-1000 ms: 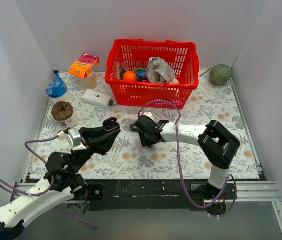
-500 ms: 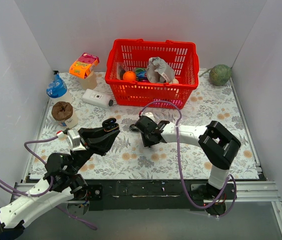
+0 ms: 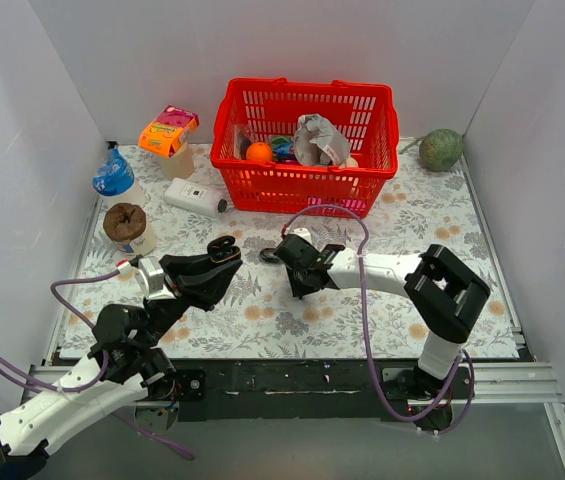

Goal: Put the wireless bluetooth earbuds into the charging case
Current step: Pick up the earbud from the center of the board, then place the earbud in the charging case.

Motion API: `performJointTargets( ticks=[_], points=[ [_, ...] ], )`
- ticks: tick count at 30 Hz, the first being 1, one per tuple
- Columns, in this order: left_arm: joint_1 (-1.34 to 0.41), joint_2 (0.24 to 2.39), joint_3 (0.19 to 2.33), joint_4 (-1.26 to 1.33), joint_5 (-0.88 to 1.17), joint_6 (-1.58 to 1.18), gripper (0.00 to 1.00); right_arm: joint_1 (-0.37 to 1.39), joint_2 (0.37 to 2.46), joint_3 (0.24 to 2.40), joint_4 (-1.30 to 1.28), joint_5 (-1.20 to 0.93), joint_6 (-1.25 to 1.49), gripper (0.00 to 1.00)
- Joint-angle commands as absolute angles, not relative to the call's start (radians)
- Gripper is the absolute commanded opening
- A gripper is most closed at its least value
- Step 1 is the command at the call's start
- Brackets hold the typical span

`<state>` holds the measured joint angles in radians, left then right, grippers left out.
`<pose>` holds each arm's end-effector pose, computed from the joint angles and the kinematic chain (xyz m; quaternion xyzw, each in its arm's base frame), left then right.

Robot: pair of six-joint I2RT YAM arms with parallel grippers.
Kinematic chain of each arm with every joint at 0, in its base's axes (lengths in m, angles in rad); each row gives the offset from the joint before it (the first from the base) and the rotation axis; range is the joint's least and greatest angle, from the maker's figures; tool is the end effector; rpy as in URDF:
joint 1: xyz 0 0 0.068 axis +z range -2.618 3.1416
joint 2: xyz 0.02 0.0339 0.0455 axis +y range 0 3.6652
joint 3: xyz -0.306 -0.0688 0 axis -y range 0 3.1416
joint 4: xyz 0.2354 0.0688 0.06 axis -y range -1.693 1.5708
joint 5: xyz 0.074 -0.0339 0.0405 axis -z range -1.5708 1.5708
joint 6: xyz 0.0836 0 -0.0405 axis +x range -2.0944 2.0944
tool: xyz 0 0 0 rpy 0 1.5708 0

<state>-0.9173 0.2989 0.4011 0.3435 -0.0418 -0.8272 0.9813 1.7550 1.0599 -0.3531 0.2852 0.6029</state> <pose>0.0622 -0.0755 0.3552 0.0064 0.5335 -0.6405 0.5524 0.2265 0.2963 0.1760 -0.1438 0.9461 0.0856 0.2773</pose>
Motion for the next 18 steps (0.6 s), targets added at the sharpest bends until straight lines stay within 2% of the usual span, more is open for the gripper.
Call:
performJointTargets(
  ticks=[1,9,15,18],
  points=[
    [-0.913,0.317,0.416,0.353,-0.046,-0.815,0.00,0.992,1.646,1.046,-0.396,0.304,0.580,0.01],
    [-0.913,0.383,0.445,0.445,-0.060,-0.767,0.00,0.992,1.395,1.187,-0.463,0.480,0.440,0.01],
    [-0.913,0.503,0.465,0.600,-0.057,-0.710,0.00,0.994,1.208,1.288,-0.439,0.509,0.315,0.01],
    [-0.913,0.595,0.486,0.673,-0.031,-0.686,0.00,0.996,1.183,1.363,-0.466,0.468,0.244,0.01]
  ],
)
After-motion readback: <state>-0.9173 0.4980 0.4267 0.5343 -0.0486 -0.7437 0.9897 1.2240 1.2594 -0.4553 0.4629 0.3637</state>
